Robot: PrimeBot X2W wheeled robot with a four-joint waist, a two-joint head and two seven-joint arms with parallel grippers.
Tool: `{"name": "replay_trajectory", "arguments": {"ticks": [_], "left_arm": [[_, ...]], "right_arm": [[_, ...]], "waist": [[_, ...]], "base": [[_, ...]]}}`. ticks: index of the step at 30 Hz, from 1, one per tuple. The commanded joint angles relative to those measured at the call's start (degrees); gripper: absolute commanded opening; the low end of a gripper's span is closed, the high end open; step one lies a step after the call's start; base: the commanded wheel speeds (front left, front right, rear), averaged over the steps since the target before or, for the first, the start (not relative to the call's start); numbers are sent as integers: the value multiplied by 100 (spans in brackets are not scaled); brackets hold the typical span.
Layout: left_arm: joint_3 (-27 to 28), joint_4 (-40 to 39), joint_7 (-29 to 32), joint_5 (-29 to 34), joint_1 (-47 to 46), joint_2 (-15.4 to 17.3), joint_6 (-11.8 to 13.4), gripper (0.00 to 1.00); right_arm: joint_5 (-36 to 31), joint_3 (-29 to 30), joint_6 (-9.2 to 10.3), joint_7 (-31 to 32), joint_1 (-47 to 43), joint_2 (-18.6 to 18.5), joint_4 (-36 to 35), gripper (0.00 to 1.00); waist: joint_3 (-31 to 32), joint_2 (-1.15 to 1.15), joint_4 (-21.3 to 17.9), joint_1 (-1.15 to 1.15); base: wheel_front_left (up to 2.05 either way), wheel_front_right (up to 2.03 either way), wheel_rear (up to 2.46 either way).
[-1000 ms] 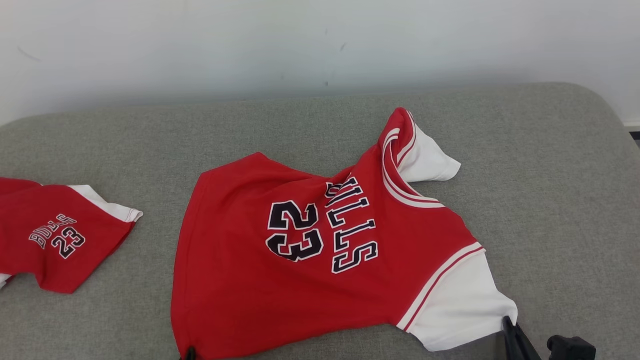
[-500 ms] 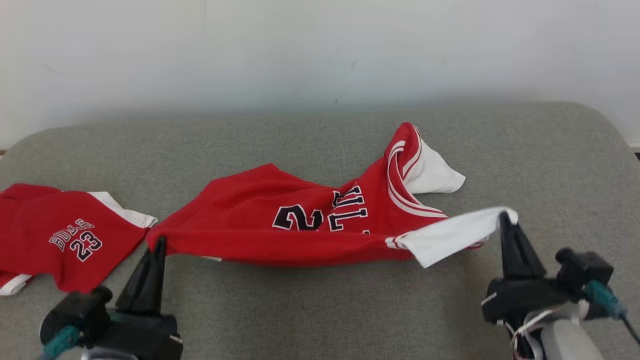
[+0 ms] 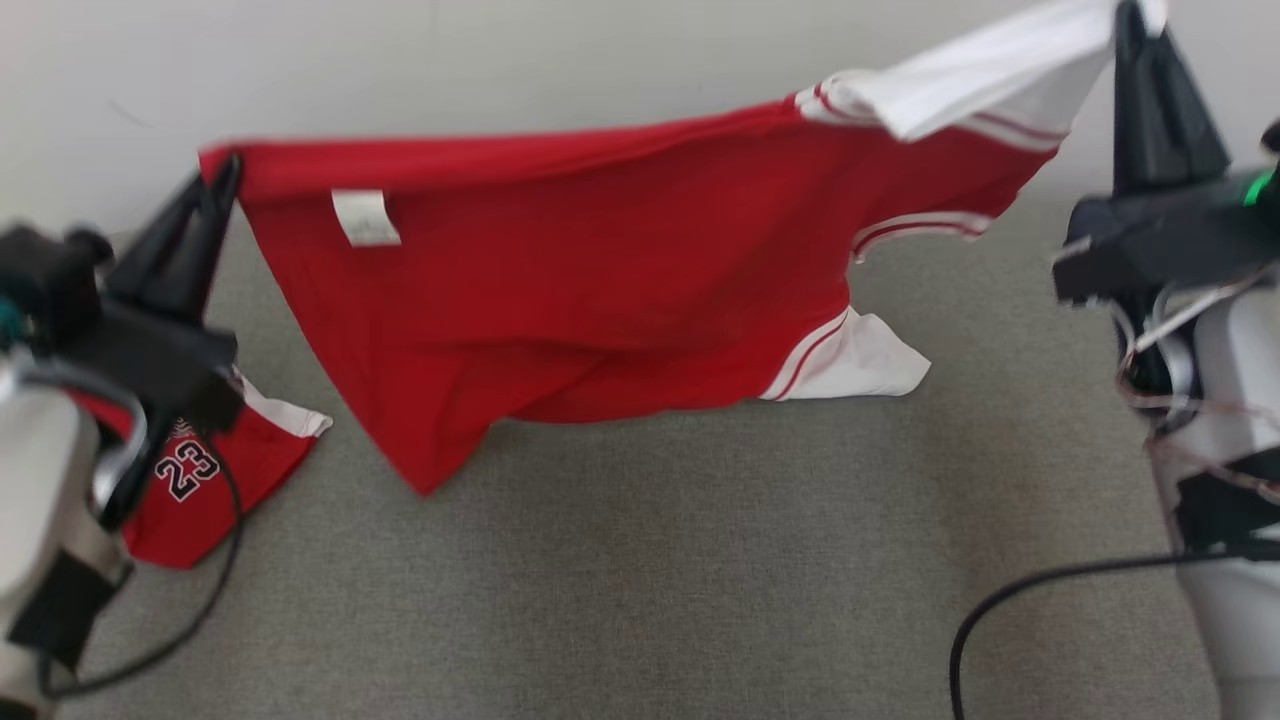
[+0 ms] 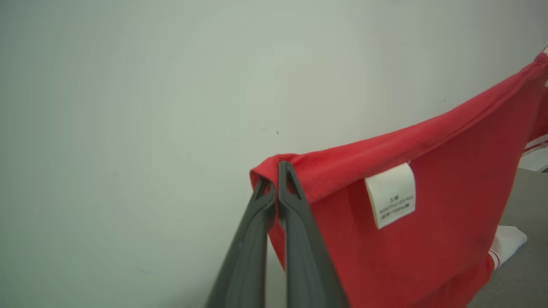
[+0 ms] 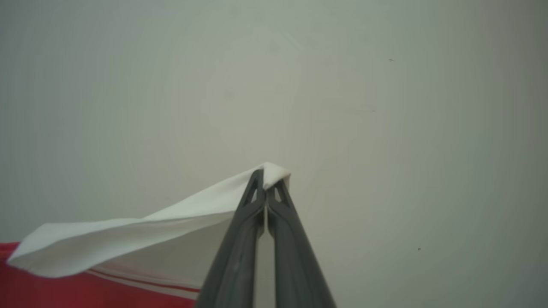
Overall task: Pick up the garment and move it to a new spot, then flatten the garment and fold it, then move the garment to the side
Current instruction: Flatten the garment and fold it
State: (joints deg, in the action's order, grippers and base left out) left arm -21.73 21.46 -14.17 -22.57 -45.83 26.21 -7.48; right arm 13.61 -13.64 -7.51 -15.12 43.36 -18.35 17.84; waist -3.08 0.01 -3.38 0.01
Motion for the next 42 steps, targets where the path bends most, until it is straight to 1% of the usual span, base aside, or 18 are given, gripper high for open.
{"name": "replay_trajectory", "arguments": {"ticks": [1,4,7,9,11,14,18,21,22,23,25,29,32,34,35,37,42], "left_arm": [[-222,80,64,-63,-355,136,4,0],[-602,235,176,-233,-1087,259,4,0],[-847,402,257,-325,-1807,340,4,0],[-961,617,313,-255,-2263,311,4,0],[-1001,834,345,-221,-2706,186,4,0],[-1082,1212,315,-27,-3357,91,9,0],[-1074,1589,74,335,-4239,-78,257,0],[-1071,1794,-52,593,-4729,-184,476,0],[-1034,1845,-72,643,-4886,-231,524,0],[-975,1931,-106,659,-5130,-322,593,0],[-918,1907,-107,729,-5396,-380,558,0],[-713,1610,-107,775,-5362,-461,507,0],[-635,1510,-107,800,-5128,-463,442,0],[-546,1472,-108,748,-4954,-458,316,0],[-486,1442,-108,701,-4849,-471,269,0],[-426,1537,-107,573,-4505,-515,165,0],[-156,1470,-108,275,-3439,-641,53,0]], "right_arm": [[-12,-68,3,0,268,-103,86,0],[-87,-235,3,0,822,-243,290,0],[-166,-408,3,0,1365,-358,484,0],[-209,-476,3,0,1734,-438,653,0],[-226,-535,3,0,2122,-477,805,0],[-335,-575,3,0,2764,-529,961,0],[-554,-524,3,1,3664,-520,1084,0],[-863,-392,3,0,4263,-469,1364,0],[-942,-269,3,1,4466,-439,1459,0],[-1182,-72,3,0,4789,-399,1633,0],[-1406,144,3,0,5092,-373,1711,0],[-1629,491,3,0,5443,-291,1695,0],[-1649,575,3,1,5374,-297,1615,0],[-1532,619,3,1,5241,-335,1559,0],[-1438,664,3,0,5126,-341,1515,0],[-1246,542,4,0,4833,-390,1417,0],[-406,133,4,0,3664,-538,1324,0]], "waist": [[-153,-1,11,-1],[-403,-1,25,-1],[-789,-1,45,-1],[-1082,-1,87,-1],[-1424,-1,129,-1],[-1906,-1,177,-1],[-2471,-1,211,-1],[-2688,-1,198,-1],[-2729,-1,191,-1],[-2755,-1,183,-1],[-2793,-1,191,-1],[-2841,-1,202,-1],[-2874,-1,193,-1],[-2934,-1,155,-1],[-2961,-1,143,-1],[-3001,-1,108,-1],[-2900,-1,-1,-1]], "base": [[0,0,0],[0,0,0],[0,0,0],[0,0,0],[0,0,0],[0,0,0],[0,0,0],[0,0,0],[0,0,0],[0,0,0],[0,0,0],[0,0,0],[0,0,0],[0,0,0],[0,0,0],[0,0,0],[0,0,0]]}}
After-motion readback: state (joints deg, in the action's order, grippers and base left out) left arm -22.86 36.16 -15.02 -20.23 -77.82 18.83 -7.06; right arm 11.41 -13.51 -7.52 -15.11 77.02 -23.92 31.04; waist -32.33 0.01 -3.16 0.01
